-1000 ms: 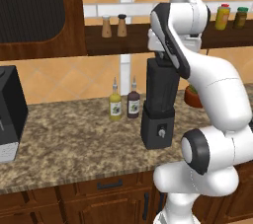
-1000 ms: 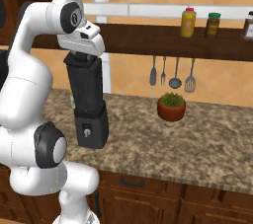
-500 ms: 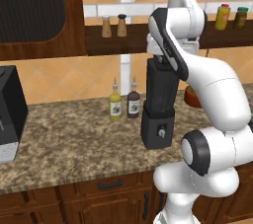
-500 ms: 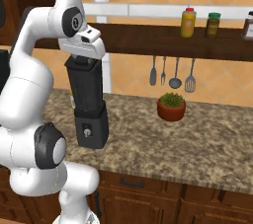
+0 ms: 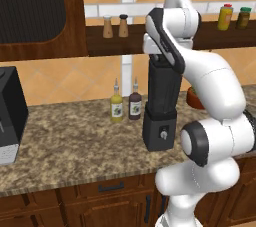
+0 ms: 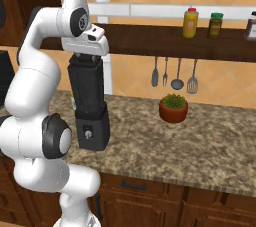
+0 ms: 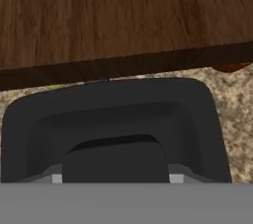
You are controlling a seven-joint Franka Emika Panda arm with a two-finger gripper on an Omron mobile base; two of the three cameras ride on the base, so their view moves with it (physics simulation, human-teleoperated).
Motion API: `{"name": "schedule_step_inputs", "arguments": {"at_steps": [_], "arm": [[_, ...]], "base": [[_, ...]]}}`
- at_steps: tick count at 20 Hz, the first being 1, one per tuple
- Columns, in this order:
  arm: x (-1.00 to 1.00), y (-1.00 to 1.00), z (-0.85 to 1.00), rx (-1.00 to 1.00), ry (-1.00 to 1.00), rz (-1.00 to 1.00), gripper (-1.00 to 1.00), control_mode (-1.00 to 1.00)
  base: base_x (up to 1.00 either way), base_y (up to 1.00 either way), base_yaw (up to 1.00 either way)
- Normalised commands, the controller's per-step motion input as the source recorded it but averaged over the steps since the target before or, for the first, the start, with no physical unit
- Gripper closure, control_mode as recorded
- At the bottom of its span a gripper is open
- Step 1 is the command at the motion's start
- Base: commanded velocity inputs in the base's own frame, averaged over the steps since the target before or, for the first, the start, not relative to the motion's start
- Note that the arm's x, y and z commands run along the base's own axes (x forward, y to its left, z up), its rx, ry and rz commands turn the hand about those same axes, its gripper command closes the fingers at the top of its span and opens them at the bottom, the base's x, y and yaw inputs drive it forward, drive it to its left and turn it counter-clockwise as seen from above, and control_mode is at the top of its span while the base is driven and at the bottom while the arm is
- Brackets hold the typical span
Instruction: Close the lid blender by securely placing the lid on top.
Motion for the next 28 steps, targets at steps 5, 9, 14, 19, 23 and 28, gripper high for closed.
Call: {"name": "schedule_step_inputs", "arguments": {"at_steps": [5, 9, 14, 19, 23, 28], "arm": [[0.02, 0.01, -0.27, 0.0, 0.0, 0.22, 1.0, -1.0], [-0.13, 0.0, -0.25, -0.01, 0.0, 0.14, 1.0, -1.0], [0.03, 0.03, -0.09, -0.01, 0.05, -0.01, 1.0, -1.0], [-0.14, 0.12, 0.0, 0.0, 0.08, -0.19, 1.0, -1.0], [-0.24, 0.01, -0.01, 0.0, 0.13, -0.24, 1.0, -1.0], [-0.17, 0.0, -0.33, 0.0, 0.03, -0.11, 1.0, -1.0]], "base": [[0.0, 0.0, 0.0], [0.0, 0.0, 0.0], [0.0, 0.0, 0.0], [0.0, 0.0, 0.0], [0.0, 0.0, 0.0], [0.0, 0.0, 0.0]]}}
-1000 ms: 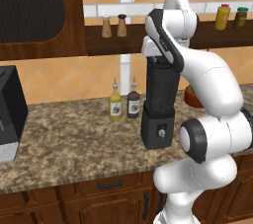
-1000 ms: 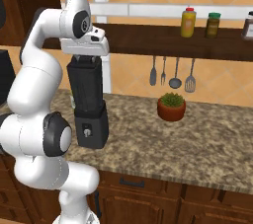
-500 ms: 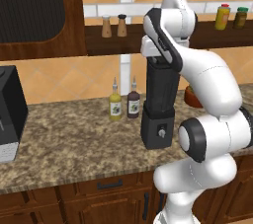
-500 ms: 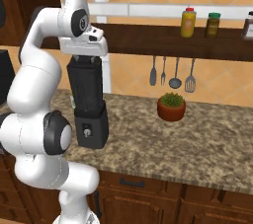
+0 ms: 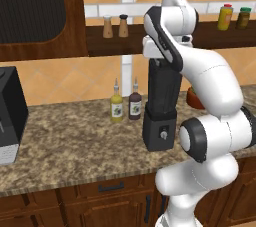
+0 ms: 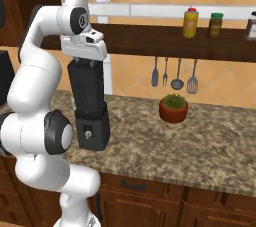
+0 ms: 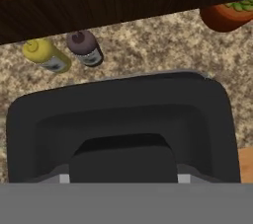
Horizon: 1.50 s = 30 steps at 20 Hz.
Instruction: Close the lid blender by securely placing the lid on top.
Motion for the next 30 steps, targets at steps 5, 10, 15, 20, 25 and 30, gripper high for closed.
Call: {"name": "schedule_step_inputs", "arguments": {"at_steps": [5, 10, 15, 20, 25, 30], "arm": [[-0.14, 0.0, -0.59, 0.0, 0.0, 0.0, 1.0, -1.0], [-0.04, 0.0, -0.36, 0.0, -0.01, 0.0, -1.0, -1.0], [-0.02, 0.0, 0.0, 0.0, -0.04, 0.0, -1.0, -1.0], [0.0, -0.01, 0.0, 0.0, -0.05, 0.0, -1.0, -1.0], [-0.36, -0.05, 0.0, 0.0, -0.14, 0.0, -1.0, -1.0], [-0.73, 0.0, 0.17, 0.0, -0.19, 0.0, -1.0, -1.0]], "base": [[0.0, 0.0, 0.0], [0.0, 0.0, 0.0], [0.0, 0.0, 0.0], [0.0, 0.0, 0.0], [0.0, 0.0, 0.0], [0.0, 0.0, 0.0]]}}
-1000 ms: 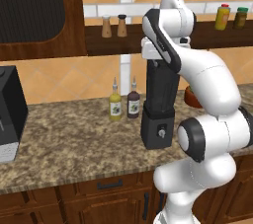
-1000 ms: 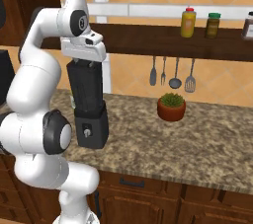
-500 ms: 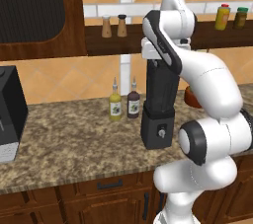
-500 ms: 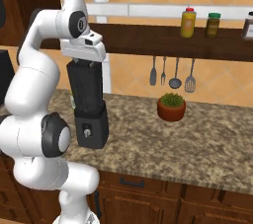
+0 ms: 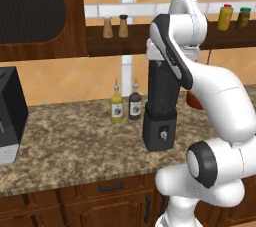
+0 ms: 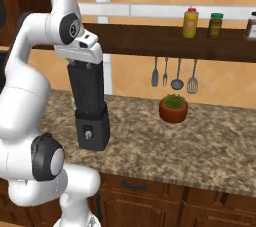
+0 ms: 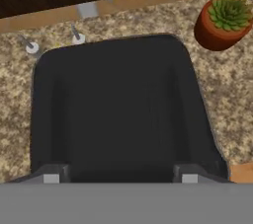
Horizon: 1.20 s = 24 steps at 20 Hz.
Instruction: Close the lid blender by securely placing the lid on top.
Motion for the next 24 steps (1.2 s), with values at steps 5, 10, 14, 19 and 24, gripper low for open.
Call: {"name": "schedule_step_inputs", "arguments": {"at_steps": [5, 10, 14, 19, 24], "arm": [[-0.66, -0.03, 0.03, 0.0, -0.09, 0.0, -1.0, -1.0], [-0.86, -0.15, 0.26, 0.0, -0.12, 0.0, -1.0, -1.0], [-0.56, -0.28, 0.17, 0.0, -0.04, 0.0, -1.0, -1.0], [-0.15, -0.48, -0.01, 0.0, -0.01, -0.01, -1.0, -1.0], [0.0, -0.22, 0.0, 0.0, 0.0, 0.0, -1.0, -1.0]], "base": [[0.0, 0.0, 0.0], [0.0, 0.0, 0.0], [0.0, 0.0, 0.0], [0.0, 0.0, 0.0], [0.0, 0.0, 0.0]]}}
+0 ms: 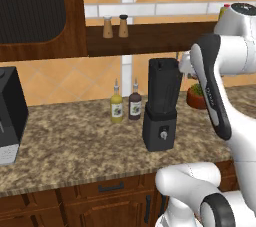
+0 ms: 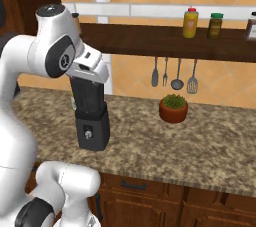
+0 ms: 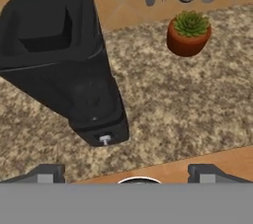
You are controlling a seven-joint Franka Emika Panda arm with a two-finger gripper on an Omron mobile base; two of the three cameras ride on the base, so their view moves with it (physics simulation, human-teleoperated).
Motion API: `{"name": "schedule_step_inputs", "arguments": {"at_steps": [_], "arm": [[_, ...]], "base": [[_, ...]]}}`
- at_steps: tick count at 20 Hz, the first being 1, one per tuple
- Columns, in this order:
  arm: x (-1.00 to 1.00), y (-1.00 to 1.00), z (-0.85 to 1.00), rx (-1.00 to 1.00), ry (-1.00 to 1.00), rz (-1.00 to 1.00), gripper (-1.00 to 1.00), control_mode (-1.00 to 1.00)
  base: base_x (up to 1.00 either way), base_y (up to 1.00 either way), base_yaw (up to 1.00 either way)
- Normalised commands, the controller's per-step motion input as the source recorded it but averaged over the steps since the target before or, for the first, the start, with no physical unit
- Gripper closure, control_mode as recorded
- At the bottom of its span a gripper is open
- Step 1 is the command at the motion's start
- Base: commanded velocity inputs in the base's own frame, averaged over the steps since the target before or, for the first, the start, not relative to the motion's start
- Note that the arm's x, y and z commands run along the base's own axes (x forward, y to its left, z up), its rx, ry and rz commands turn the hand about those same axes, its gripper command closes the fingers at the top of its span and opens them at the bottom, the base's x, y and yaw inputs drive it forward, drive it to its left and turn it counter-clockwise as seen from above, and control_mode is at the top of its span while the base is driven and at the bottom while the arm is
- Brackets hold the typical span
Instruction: Close the lid blender by securely placing the lid on top.
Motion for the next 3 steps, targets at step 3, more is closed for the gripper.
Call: {"name": "schedule_step_inputs", "arguments": {"at_steps": [3], "arm": [[0.0, -0.19, 0.0, 0.0, 0.0, 0.0, -1.0, -1.0]], "base": [[0.0, 0.0, 0.0]]}}
